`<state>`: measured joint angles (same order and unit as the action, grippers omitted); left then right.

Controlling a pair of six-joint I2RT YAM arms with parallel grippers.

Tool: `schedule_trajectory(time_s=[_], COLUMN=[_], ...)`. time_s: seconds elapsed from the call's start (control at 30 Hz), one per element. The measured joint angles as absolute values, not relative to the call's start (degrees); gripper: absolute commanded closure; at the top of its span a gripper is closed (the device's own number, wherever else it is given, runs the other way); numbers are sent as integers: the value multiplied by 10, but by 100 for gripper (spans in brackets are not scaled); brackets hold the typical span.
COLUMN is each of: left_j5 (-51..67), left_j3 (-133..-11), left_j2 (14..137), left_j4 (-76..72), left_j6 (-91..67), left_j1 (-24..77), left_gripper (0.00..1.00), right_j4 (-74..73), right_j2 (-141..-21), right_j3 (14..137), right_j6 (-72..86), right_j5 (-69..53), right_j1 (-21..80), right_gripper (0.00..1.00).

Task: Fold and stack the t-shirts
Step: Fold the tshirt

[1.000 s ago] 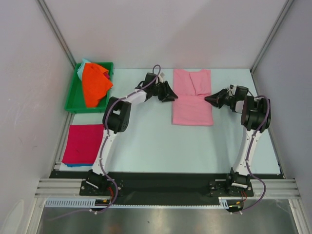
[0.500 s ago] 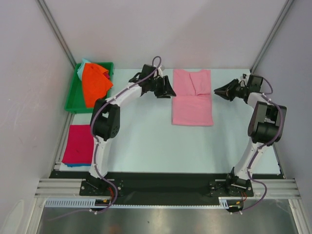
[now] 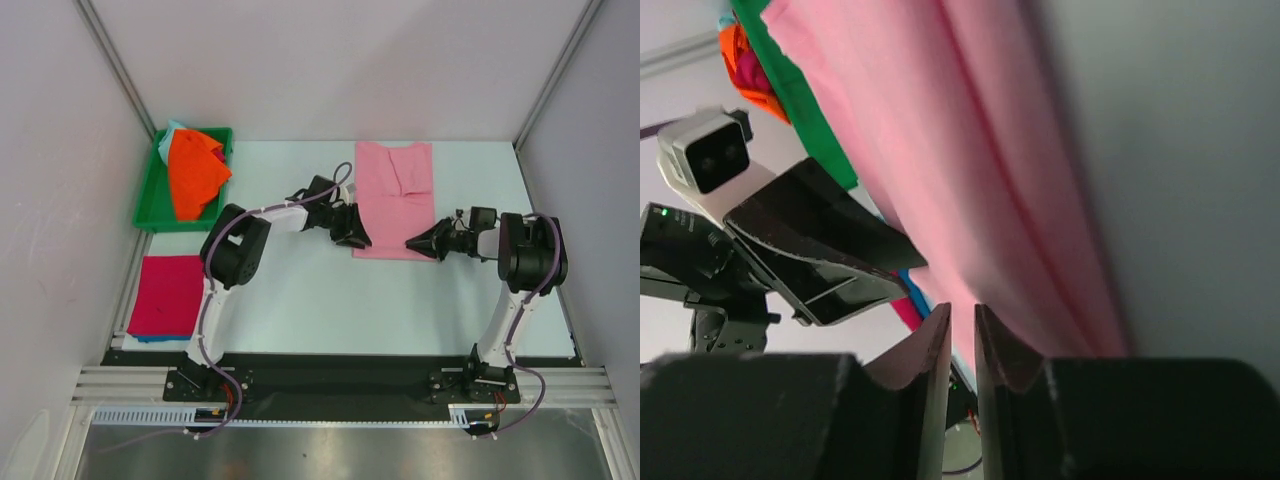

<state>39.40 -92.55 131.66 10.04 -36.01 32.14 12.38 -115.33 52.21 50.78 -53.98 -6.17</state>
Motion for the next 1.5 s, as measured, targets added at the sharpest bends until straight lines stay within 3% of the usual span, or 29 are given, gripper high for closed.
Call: schedule_trajectory(time_s=[0.2,0.37,0.6,0.87,1.13,1.33,1.5], left_j5=[410,388,387,412,418,374,375], left_j3=[-864,-840,-883,-886,-825,-820,-866], left_j2=[1287,1237,1206,1252,1262,1218,1206], left_j4=[76,128,151,92,99,179,203], left_j6=[-349,-312,-319,-365,-348,-295,-298], left_j1=[305,306,312,321,322,327,332], left_gripper=[58,53,53,55,57,55,54], right_j4=[130,42,-20,36,-4,-125,-147], right_j2=[-1146,-1100,-1035,-1085,-1103,-1007,-983], right_j3=[493,496,559,565,482,484,527], right_j6=[461,411,397,431,384,312,309], right_j5=[-556,-545,-534,-533,-540,-502,-499], right_j1=[-130,-165,-113,-28,-90,-158,-136], right_gripper=[80,80,80,80,81,80,80])
